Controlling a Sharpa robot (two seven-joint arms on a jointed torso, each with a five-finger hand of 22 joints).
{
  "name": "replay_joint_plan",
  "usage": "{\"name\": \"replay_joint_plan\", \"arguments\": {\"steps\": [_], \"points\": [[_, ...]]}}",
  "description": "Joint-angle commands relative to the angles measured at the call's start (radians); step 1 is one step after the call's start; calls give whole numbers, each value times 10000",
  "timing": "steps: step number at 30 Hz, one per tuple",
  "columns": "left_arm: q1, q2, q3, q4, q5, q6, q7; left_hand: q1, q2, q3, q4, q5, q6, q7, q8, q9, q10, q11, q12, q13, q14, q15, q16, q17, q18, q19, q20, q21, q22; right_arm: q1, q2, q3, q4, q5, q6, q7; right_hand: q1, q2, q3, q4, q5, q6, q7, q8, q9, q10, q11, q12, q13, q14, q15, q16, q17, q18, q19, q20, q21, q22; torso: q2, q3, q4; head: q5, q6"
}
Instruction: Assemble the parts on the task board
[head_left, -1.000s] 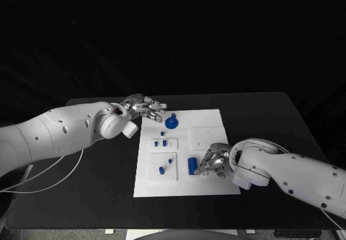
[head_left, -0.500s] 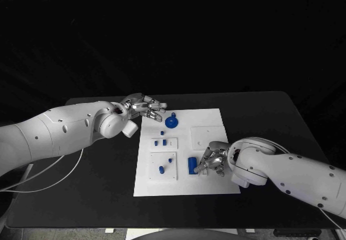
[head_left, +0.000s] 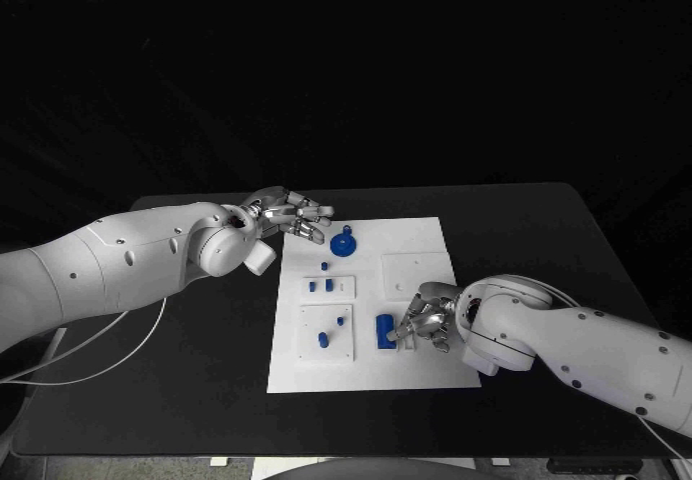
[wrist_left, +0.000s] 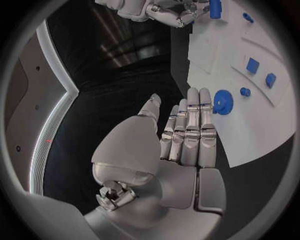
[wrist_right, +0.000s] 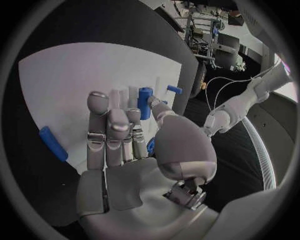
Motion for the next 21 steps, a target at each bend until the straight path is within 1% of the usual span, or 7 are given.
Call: {"name": "replay_joint_plan", "arguments": {"steps": [1, 4, 9, 13, 16, 17, 21], "points": [[3, 14, 4, 5, -34, 152, 63, -19, 68, 33, -12, 44, -51, 17, 61, 9, -76, 22, -29, 10, -2, 44, 53, 14, -194, 52, 31, 49, -10, -16, -63, -3, -53, 596, -340, 161, -101, -64, -351, 286, -89, -16, 15, 40, 29, 84, 35, -6, 35, -17, -42, 0, 12, -152, 479, -66, 10, -9, -2, 0, -4, -1, 10], [3, 17, 4, 3, -34, 151, 67, -19, 68, 33, -12, 44, -51, 17, 61, 9, -76, 22, -29, 10, -2, 44, 53, 14, -194, 52, 31, 49, -10, -16, -125, -3, -48, 853, -656, 310, 5, -9, -833, 565, -57, -54, 27, 38, 77, 89, 41, 13, 59, -20, -39, 10, 9, -121, 480, -54, 32, -16, -1, 2, -7, 0, 21], [3, 18, 4, -8, -34, 151, 67, -9, 65, 43, -20, 43, -49, 14, 62, 10, -77, 21, -28, 10, -3, 43, 53, 14, -194, 51, 31, 49, -18, -15, -264, 39, 25, 1332, -1078, 725, 142, -40, -1015, 751, -117, -213, 71, 37, 99, 121, 67, 86, 132, -19, -27, 34, 14, -86, 479, -41, 67, -21, -1, 7, -5, -26, 62], [3, 21, 4, -38, -34, 154, 62, -9, 65, 43, -20, 43, -49, 14, 62, 10, -77, 21, -28, 10, -3, 43, 53, 14, -194, 51, 31, 49, -18, -13, -401, 222, 136, 1751, -1305, 1258, 228, 15, -1074, 787, -60, -344, 113, 35, 111, 170, 93, 213, 262, -17, -8, 70, 26, -58, 483, -22, 169, 6, -1, 5, -11, -56, 103], [3, 31, 3, -83, -34, 150, 58, -9, 65, 43, -20, 43, -49, 14, 62, 10, -77, 21, -28, 10, -3, 43, 53, 14, -194, 51, 31, 49, -18, -7, -555, 411, 258, 1982, -1434, 1727, 239, 81, -1133, 737, -45, -349, 118, 37, 140, 193, 101, 295, 351, -20, 2, 103, 42, -31, 478, -4, 225, 34, 0, 3, -12, -73, 131], [3, 33, 3, -91, -34, 149, 57, -9, 65, 43, -20, 43, -49, 14, 62, 10, -77, 21, -28, 10, -3, 43, 53, 14, -194, 51, 31, 49, -18, -6, -588, 452, 280, 2018, -1450, 1804, 235, 156, -1199, 654, -32, -357, 118, 39, 159, 209, 101, 342, 411, -21, 2, 109, 36, -22, 475, 0, 268, 57, -1, 4, -15, -74, 137], [4, 46, 3, -128, -34, 147, 53, -9, 65, 43, -20, 43, -49, 14, 62, 10, -77, 21, -28, 10, -3, 43, 53, 14, -194, 51, 31, 49, -18, 10, -847, 718, 412, 2144, -1426, 2051, 272, 234, -1193, 532, 55, -343, 116, 40, 177, 272, 98, 482, 555, -23, 1, 129, 40, -23, 480, -1, 310, 80, -5, -1, -19, -104, 179]]}}
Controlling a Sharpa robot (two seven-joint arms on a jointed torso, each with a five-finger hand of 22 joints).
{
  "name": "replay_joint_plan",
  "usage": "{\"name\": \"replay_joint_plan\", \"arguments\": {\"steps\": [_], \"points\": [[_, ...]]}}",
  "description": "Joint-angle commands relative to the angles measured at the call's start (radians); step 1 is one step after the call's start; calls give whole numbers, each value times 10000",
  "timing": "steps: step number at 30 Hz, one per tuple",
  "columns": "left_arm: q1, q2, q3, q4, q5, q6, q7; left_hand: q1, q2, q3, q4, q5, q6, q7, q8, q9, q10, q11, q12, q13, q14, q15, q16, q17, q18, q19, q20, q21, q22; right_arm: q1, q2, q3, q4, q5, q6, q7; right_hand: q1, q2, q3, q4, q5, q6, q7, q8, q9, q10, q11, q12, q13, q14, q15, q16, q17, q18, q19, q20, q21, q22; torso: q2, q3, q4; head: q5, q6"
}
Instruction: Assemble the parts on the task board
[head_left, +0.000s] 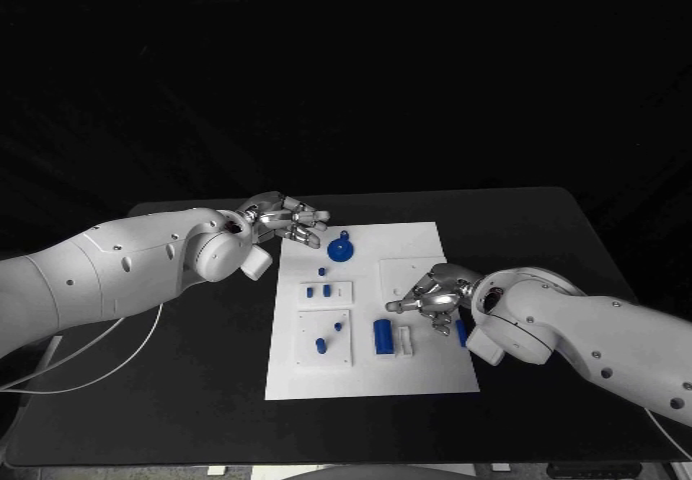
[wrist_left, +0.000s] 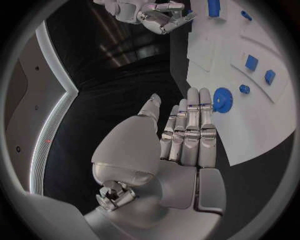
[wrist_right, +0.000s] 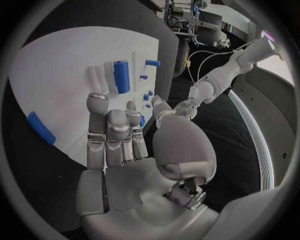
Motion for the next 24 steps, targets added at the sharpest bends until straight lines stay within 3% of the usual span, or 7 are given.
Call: {"name": "replay_joint_plan", "arguments": {"steps": [1, 6, 9, 14, 16, 18, 24], "points": [[4, 31, 4, -10, -33, 145, 57, -10, 65, 43, -20, 43, -49, 14, 62, 10, -77, 21, -28, 10, -3, 43, 53, 14, -194, 51, 31, 49, -10, 14, -209, 161, 97, 498, -216, 755, -6, 95, 5, -117, 33, 60, -37, 44, 108, 74, -15, 52, 42, -22, -14, 42, 11, -26, 478, -11, 69, 14, -2, -7, 5, -35, 34], [4, 46, 4, -14, -33, 138, 60, -10, 65, 43, -20, 43, -49, 14, 62, 10, -77, 21, -28, 10, -3, 43, 53, 14, -194, 51, 31, 49, -10, 30, -732, 524, 78, 230, 397, 682, 155, 400, 224, -549, -56, 346, -209, 51, 900, 127, -128, 67, 123, -23, -93, 36, 11, -117, 481, -89, 95, 47, 0, -9, 22, -192, 83], [4, 67, 4, -10, -33, 170, 95, 42, 51, 61, -63, 50, -42, 7, 66, 11, -70, 17, -28, 10, -4, 39, 54, 14, -193, 53, 29, 50, -16, 56, -1079, 607, -39, 20, 752, 682, 444, 739, 410, -1018, -23, 418, -308, 42, 1513, 155, -193, 60, 156, -15, -151, 71, 53, -175, 496, -152, 301, 128, -6, -26, 12, -285, 97], [4, 65, 5, 70, -33, 212, 240, 57, 41, 65, -90, 49, -36, 12, 64, 10, -75, 20, -30, 9, -6, 40, 54, 14, -194, 50, 27, 51, -15, 77, -1566, 658, -271, -401, 1927, -78, 224, 768, 704, -1364, 46, 266, -312, 24, 2150, 188, -201, -8, 164, -14, -145, 81, 78, -219, 483, -155, 308, 184, -1, -21, -18, -394, 102], [4, 52, 6, 96, -34, 211, 280, 62, 39, 67, -103, 51, -39, 13, 62, 10, -73, 20, -30, 9, -8, 40, 53, 14, -195, 48, 27, 51, -15, 79, -1676, 665, -413, -402, 2765, -440, 114, 808, 726, -1332, -96, 115, -254, 17, 2160, 141, -170, -91, 106, -29, -121, 23, 35, -234, 465, -139, 194, 152, -3, -1, -16, -441, 95], [4, 29, 6, 123, -37, 189, 332, 62, 39, 67, -103, 51, -39, 13, 62, 10, -73, 20, -30, 9, -8, 40, 53, 14, -195, 48, 27, 51, -15, 81, -1785, 670, -600, -474, 3411, -798, -250, 953, 687, -1060, -1007, -401, -54, 2, 1868, 4, -39, -381, -141, -70, -32, -126, -68, -237, 407, -74, -128, 40, -8, 5, -20, -498, 112], [3, -68, 10, 175, -39, 128, 589, 33, 33, 60, -137, 43, -40, 15, 60, 9, -63, 17, -30, 9, 0, 37, 62, 19, -196, 55, 23, 58, -10, 80, -1996, 675, -858, -1202, 3876, -1404, -305, 890, 664, -1067, -1158, -282, -42, 13, 1136, 58, -29, -440, -193, -25, -8, -136, -28, -193, 469, -27, -206, 2, 0, 5, -32, -643, 150]]}}
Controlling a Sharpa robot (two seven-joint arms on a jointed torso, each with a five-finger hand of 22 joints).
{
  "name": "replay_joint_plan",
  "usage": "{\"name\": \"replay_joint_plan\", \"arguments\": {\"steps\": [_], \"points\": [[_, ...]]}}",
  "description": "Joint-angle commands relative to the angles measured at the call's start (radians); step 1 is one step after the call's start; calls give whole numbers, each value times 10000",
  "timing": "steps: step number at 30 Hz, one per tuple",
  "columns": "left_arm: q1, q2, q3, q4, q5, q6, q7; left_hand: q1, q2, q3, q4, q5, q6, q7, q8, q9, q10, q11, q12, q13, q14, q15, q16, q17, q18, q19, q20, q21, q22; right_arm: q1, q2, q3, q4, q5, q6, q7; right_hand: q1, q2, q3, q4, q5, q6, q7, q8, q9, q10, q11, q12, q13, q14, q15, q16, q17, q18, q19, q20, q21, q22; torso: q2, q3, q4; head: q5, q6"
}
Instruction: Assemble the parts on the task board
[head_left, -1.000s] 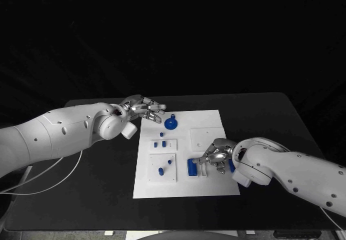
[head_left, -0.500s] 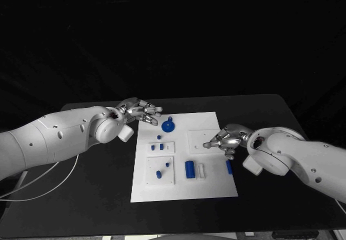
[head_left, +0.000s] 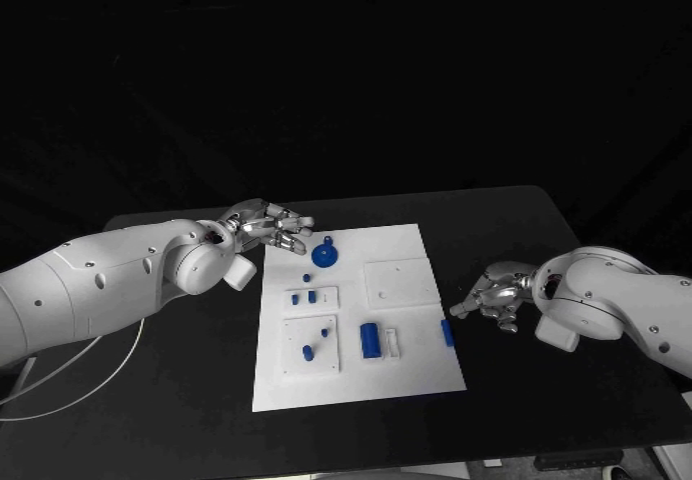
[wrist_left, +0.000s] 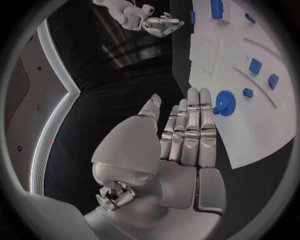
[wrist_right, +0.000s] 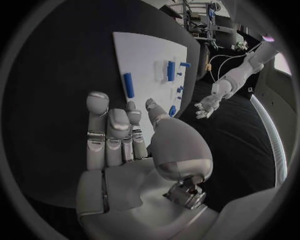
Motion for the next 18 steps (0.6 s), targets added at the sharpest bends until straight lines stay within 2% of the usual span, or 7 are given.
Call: {"name": "replay_joint_plan", "arguments": {"steps": [1, 4, 6, 8, 10, 18], "points": [[3, -36, 7, 52, -36, 104, 466, 38, 20, -5, -97, 44, -74, 30, 49, 6, -64, 21, -30, 9, 0, 37, 63, 11, -196, 53, 23, 57, -11, -3, -66, 8, -68, -768, 1088, -896, -76, -76, 40, 58, -40, 44, 29, 18, -118, 4, 29, -49, -2, 24, 54, -26, 24, -46, 445, 68, -5, 2, 6, 10, 2, -121, 27], [3, -76, 8, 85, -31, 137, 596, 69, 21, 13, -192, 42, -110, 39, 61, 8, -63, 22, -31, 8, -1, 35, 65, 11, -193, 53, 19, 59, -6, -28, -93, 7, -59, -889, 931, -1050, -124, -188, 75, 117, -82, -5, 59, 15, -198, -3, 42, -58, -5, 27, 61, -22, 37, -41, 447, 72, 6, 7, 16, 17, -3, -158, 44], [3, -101, 8, 110, -24, 155, 693, 70, 24, 16, -205, 47, -112, 37, 60, 8, -65, 20, -31, 8, -3, 34, 64, 11, -194, 50, 20, 58, -6, -76, -77, -1, -42, -908, 750, -1142, -155, -298, 159, 216, -79, -93, 96, 16, -376, 5, 67, -39, 7, 27, 80, -16, 45, -23, 446, 89, 9, 8, 19, 20, -8, -178, 50], [3, -117, 9, 132, -10, 158, 801, 68, 38, 23, -223, 51, -102, 32, 65, 9, -62, 18, -31, 8, -1, 32, 66, 12, -194, 49, 19, 59, -4, -124, -14, -20, -20, -915, 542, -1263, -228, -463, 235, 391, -97, -353, 195, 16, -625, -27, 129, -90, -47, 32, 129, -25, 36, -7, 442, 132, -5, 7, 11, 5, -1, -196, 50], [3, -131, 9, 154, 2, 162, 867, 68, 38, 23, -223, 51, -102, 32, 65, 9, -62, 18, -31, 8, -1, 32, 66, 12, -194, 49, 19, 59, -4, -170, 46, -32, 7, -964, 359, -1335, -249, -599, 385, 557, -157, -318, 193, 13, -765, -39, 129, -96, -70, 28, 138, -29, 27, 23, 438, 151, -24, 3, 13, 9, 13, -208, 50], [3, -159, 9, 196, 19, 193, 936, 24, 65, 22, -254, 48, -85, 27, 64, 9, -53, 16, -32, 8, -2, 32, 66, 13, -195, 51, 18, 61, 2, -345, 266, -47, 26, -1059, -195, -1311, -274, -1052, 688, 1124, -363, -314, 198, 22, -898, -18, 138, -45, -64, 27, 138, -7, 31, 31, 447, 152, 0, 12, 11, -4, 38, -215, 32]]}}
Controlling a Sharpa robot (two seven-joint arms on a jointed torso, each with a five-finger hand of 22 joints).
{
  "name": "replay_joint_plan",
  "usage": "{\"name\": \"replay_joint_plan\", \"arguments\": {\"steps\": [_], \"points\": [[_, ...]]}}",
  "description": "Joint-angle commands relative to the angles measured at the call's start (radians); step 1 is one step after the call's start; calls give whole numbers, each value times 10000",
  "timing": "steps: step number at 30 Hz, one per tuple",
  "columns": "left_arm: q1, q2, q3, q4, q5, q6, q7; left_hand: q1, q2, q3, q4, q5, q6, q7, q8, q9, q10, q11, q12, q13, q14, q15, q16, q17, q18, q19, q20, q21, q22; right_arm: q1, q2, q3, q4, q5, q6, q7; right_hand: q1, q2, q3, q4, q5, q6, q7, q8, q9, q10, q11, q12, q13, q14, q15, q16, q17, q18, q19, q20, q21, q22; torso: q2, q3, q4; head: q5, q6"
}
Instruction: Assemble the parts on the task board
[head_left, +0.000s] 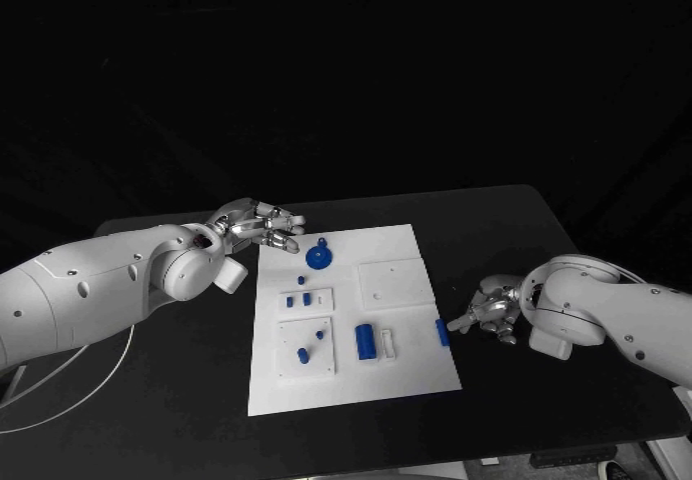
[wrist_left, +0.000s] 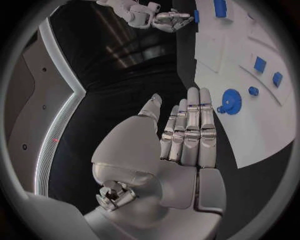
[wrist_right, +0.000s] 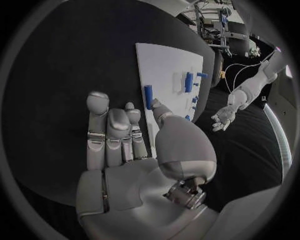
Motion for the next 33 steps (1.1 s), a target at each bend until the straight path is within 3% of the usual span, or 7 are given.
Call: {"name": "replay_joint_plan", "arguments": {"steps": [1, 7, 14, 19, 21, 33], "points": [[3, -3, 6, 32, 14, 188, 324, 3, 75, -27, -81, 45, -28, -28, 63, 9, -52, 16, -32, 8, -4, 32, 66, 14, -197, 50, 18, 61, 3, -72, 81, -2, 24, -247, -503, -139, 17, -196, 51, 224, -82, -35, 14, 22, -21, 12, 64, 16, -12, 27, 57, 2, 1, 32, 444, 37, 13, 11, 1, -9, 15, 7, -25], [2, -6, 6, 31, 17, 209, 319, 3, 75, -27, -81, 45, -28, -28, 63, 9, -52, 16, -32, 8, -4, 32, 66, 14, -197, 50, 18, 61, 3, -160, 234, -4, 86, -241, -718, 48, 100, -390, 59, 497, -174, -90, 27, 20, -36, 23, 74, 51, 15, 22, 60, 6, 4, 38, 448, 39, 32, 12, -1, -6, 8, 40, -71], [2, -3, 6, 28, 18, 210, 297, 3, 75, -27, -81, 45, -28, -28, 63, 9, -52, 16, -32, 8, -4, 32, 66, 14, -197, 50, 18, 61, 3, -220, 387, -27, 112, -422, -718, 105, 245, -438, 80, 473, -210, -84, 29, 23, -36, 22, 73, 57, 21, 23, 61, 11, 8, 38, 449, 39, 48, 15, -6, -8, -8, 84, -94], [2, 3, 6, 22, 19, 221, 280, -37, 91, -35, -105, 41, -33, -26, 60, 8, -58, 17, -32, 8, -5, 34, 67, 15, -197, 48, 19, 60, 7, -243, 489, -120, 46, -695, -655, 56, 505, -183, 225, -63, -295, 10, 29, 18, -60, 24, 68, 61, 27, 21, 61, 7, 7, 28, 446, 40, 53, 20, -4, -5, -10, 92, -103], [2, 5, 6, 17, 19, 222, 274, -37, 91, -35, -105, 41, -33, -26, 60, 8, -58, 17, -32, 8, -5, 34, 67, 15, -197, 48, 19, 60, 7, -252, 537, -169, 17, -742, -617, 32, 519, -208, 542, -275, -438, 42, 27, 12, -91, 25, 71, 65, 33, 31, 53, 14, 9, 19, 447, 39, 52, 23, -3, -2, -6, 103, -110], [2, 4, 6, 8, 19, 249, 234, -37, 91, -35, -105, 41, -33, -26, 60, 8, -58, 17, -32, 8, -5, 34, 67, 15, -197, 48, 19, 60, 7, -268, 744, -418, -84, -974, -535, -59, 525, 32, 701, -920, -362, 175, -15, 17, -163, 37, 28, 80, 56, 30, 45, 16, 6, -1, 447, 27, 51, 37, -7, -5, -10, 110, -156]]}}
